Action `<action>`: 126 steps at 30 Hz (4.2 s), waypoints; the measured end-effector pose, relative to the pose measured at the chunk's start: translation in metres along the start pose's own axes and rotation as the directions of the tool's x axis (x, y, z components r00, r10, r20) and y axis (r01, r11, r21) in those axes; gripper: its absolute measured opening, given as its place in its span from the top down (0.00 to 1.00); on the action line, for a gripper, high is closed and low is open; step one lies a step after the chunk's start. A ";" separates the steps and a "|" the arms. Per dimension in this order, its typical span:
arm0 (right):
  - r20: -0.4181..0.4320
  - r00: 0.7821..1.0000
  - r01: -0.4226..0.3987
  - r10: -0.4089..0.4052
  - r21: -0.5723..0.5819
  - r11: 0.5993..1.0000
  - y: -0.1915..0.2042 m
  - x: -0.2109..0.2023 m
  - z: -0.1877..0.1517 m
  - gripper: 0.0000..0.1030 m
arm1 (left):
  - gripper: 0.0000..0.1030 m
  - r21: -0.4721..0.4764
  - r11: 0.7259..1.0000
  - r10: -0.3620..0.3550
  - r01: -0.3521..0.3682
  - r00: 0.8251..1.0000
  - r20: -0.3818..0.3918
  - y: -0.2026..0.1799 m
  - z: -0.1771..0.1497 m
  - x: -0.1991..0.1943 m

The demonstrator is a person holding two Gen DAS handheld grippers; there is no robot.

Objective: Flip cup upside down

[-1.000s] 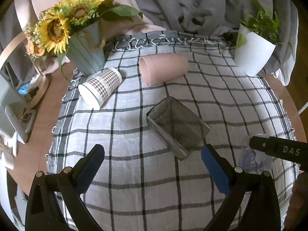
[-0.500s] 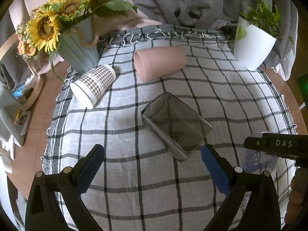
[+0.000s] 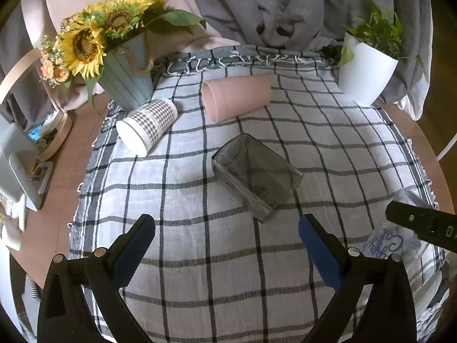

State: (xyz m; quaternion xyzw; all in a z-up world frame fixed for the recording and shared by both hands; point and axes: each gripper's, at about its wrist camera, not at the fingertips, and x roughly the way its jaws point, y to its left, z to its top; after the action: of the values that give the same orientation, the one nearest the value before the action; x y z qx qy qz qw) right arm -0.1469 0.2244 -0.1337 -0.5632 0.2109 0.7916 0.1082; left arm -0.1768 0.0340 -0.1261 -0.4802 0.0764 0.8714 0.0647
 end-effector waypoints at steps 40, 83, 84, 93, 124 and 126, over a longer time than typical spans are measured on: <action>0.258 0.966 0.063 -0.010 -0.198 0.978 0.053 0.000 0.003 0.31 | 0.01 -0.175 0.976 0.141 -0.131 0.989 0.047 0.038 -0.010 0.000; 0.293 0.956 0.065 0.022 -0.284 0.956 0.053 -0.028 -0.025 0.11 | 0.01 -0.207 0.969 0.149 -0.136 0.988 0.048 0.039 -0.026 -0.020; 0.308 0.951 0.071 0.020 -0.281 0.957 0.053 -0.035 -0.027 0.11 | 0.01 -0.205 0.970 0.147 -0.133 0.988 0.055 0.039 -0.027 -0.024; 0.440 0.897 0.070 0.048 -0.247 0.966 0.043 -0.112 -0.063 0.11 | 0.01 -0.197 0.975 0.130 -0.097 0.979 0.159 0.040 -0.036 -0.091; 0.579 0.806 0.032 0.123 -0.251 0.968 0.003 -0.231 -0.160 0.06 | 0.00 -0.160 0.984 0.130 -0.080 0.932 0.337 0.022 -0.095 -0.230; 0.581 0.804 0.032 0.123 -0.250 0.968 0.002 -0.233 -0.160 0.06 | 0.00 -0.162 0.984 0.129 -0.077 0.930 0.345 0.022 -0.095 -0.233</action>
State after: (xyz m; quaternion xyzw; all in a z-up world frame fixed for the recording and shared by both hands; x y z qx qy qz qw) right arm 0.0671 0.1656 0.0405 -0.2917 0.0798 0.9499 0.0785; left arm 0.0207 -0.0149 0.0227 -0.3142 0.0247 0.9490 -0.0037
